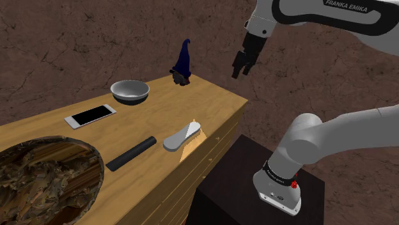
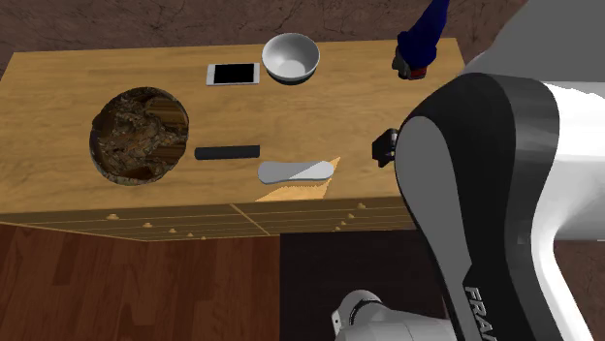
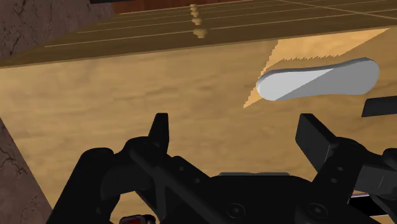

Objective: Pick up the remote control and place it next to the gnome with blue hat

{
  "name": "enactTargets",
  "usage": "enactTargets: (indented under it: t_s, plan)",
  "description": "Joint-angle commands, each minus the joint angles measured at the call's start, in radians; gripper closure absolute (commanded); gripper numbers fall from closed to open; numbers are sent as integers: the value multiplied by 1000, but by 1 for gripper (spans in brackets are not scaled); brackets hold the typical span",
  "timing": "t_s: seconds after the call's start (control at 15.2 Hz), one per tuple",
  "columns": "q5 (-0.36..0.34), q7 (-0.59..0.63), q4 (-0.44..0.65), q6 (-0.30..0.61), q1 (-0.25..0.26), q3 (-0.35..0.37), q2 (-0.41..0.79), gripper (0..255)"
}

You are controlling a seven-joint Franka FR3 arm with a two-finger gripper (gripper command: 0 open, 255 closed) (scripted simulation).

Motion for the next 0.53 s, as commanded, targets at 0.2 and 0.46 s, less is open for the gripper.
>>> enactTargets:
  t_s: [0.2, 0.46]
  plan:
    - [54, 192, -89, 55, -32, 84, -31, 0]
    - [137, 449, -176, 137, -67, 205, -36, 0]
